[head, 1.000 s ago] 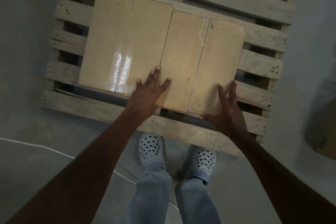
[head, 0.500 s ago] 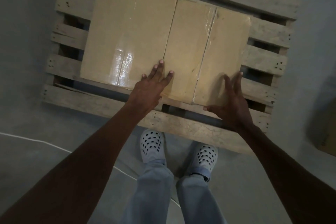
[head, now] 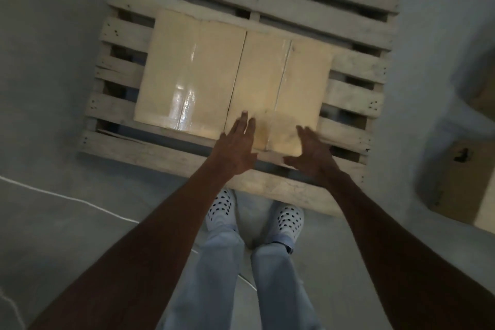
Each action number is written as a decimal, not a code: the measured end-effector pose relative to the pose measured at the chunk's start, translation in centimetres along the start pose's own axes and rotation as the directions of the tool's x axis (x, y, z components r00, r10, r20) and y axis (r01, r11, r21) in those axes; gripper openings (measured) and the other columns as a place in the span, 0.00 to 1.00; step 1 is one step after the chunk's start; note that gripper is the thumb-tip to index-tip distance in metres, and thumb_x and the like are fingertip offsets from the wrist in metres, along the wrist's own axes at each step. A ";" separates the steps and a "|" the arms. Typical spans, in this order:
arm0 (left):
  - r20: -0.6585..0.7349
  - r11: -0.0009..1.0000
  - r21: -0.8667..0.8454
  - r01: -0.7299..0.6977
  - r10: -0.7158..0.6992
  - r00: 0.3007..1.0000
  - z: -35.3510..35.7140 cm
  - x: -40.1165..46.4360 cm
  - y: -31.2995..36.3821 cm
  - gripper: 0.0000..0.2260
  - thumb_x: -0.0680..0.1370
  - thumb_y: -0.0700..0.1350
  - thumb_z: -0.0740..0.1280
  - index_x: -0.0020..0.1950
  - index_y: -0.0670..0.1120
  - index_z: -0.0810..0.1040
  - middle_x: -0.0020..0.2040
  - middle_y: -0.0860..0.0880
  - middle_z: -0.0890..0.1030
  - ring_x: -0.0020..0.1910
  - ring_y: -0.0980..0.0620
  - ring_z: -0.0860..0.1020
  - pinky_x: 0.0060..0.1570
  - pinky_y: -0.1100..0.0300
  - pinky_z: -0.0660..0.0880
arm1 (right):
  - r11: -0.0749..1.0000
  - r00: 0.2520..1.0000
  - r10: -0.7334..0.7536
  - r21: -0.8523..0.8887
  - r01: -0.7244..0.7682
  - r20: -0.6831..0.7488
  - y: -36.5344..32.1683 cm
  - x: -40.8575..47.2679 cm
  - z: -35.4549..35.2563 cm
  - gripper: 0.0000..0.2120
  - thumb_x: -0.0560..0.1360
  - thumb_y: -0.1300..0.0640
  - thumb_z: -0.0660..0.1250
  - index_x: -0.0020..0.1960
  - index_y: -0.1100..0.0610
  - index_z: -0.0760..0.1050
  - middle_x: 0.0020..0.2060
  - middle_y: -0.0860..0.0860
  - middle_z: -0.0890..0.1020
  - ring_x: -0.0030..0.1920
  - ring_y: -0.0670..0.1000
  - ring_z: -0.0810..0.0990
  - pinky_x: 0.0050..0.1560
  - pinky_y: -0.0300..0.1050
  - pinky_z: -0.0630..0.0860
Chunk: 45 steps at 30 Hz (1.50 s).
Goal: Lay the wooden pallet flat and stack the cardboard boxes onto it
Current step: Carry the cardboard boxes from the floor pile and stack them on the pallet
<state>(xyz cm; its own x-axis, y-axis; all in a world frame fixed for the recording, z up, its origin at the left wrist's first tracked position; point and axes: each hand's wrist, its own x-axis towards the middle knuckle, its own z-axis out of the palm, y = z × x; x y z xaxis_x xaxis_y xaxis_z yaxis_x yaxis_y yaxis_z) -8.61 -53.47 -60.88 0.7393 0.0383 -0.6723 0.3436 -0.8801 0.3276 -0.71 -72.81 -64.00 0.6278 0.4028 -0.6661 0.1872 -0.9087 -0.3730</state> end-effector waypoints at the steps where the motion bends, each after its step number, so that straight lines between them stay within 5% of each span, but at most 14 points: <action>1: -0.007 1.000 -0.016 -0.009 0.009 1.000 -0.9 -1.2 1.2 0.41 0.79 0.51 0.66 0.80 0.43 0.41 0.80 0.45 0.37 0.79 0.45 0.48 0.74 0.42 0.58 | 1.000 0.999 -0.012 0.007 0.012 0.030 -1.0 -1.4 -1.3 0.44 0.75 0.49 0.72 0.80 0.58 0.49 0.79 0.58 0.52 0.79 0.55 0.54 0.74 0.45 0.55; 10: -0.092 0.996 -0.047 -0.081 0.077 0.993 -11.2 -18.4 11.2 0.35 0.82 0.54 0.60 0.80 0.42 0.44 0.81 0.45 0.42 0.76 0.41 0.62 0.65 0.42 0.70 | 1.000 0.995 -0.020 0.011 0.021 -0.098 -10.3 -20.6 -12.9 0.32 0.77 0.44 0.66 0.77 0.55 0.62 0.70 0.55 0.73 0.69 0.57 0.72 0.65 0.52 0.71; 17: -0.096 0.981 -0.015 -0.195 0.193 0.977 -14.1 -28.1 17.4 0.35 0.82 0.57 0.58 0.80 0.42 0.46 0.81 0.45 0.47 0.76 0.42 0.61 0.67 0.45 0.67 | 0.987 0.952 0.108 0.142 -0.070 -0.286 -10.7 -35.3 -17.0 0.24 0.77 0.46 0.65 0.71 0.51 0.69 0.66 0.53 0.76 0.64 0.57 0.76 0.60 0.54 0.75; 23: -0.042 0.950 0.030 -0.312 0.313 0.949 -13.3 -32.2 23.7 0.35 0.81 0.58 0.58 0.79 0.41 0.49 0.80 0.44 0.53 0.74 0.41 0.64 0.67 0.45 0.67 | 0.966 0.906 0.239 0.185 -0.183 -0.349 -3.8 -45.6 -17.8 0.27 0.79 0.46 0.63 0.75 0.53 0.65 0.69 0.54 0.74 0.66 0.58 0.74 0.62 0.52 0.72; 33: -0.052 0.850 0.157 -0.503 0.516 0.855 -6.8 -35.1 44.0 0.27 0.82 0.55 0.59 0.78 0.47 0.58 0.76 0.46 0.64 0.68 0.44 0.72 0.63 0.49 0.71 | 0.913 0.818 0.379 0.320 -0.253 -0.432 12.4 -57.4 -19.7 0.34 0.75 0.33 0.62 0.75 0.51 0.65 0.70 0.51 0.74 0.67 0.55 0.74 0.64 0.51 0.71; 45: 0.076 0.652 0.239 -0.720 0.726 0.683 -1.2 -34.8 66.9 0.27 0.81 0.56 0.60 0.77 0.46 0.60 0.76 0.48 0.65 0.69 0.44 0.71 0.61 0.46 0.72 | 0.776 0.602 0.613 0.532 -0.337 -0.512 30.2 -67.5 -24.3 0.32 0.75 0.35 0.64 0.72 0.54 0.69 0.65 0.53 0.78 0.64 0.57 0.77 0.59 0.52 0.73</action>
<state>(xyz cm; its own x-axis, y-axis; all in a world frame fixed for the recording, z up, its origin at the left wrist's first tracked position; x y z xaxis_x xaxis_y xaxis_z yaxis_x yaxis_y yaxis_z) -10.63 -113.09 -14.79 0.7104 -0.6490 -0.2722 -0.4465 -0.7146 0.5385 -19.11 -130.15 -14.62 0.8795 -0.3705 -0.2985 -0.4686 -0.7832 -0.4086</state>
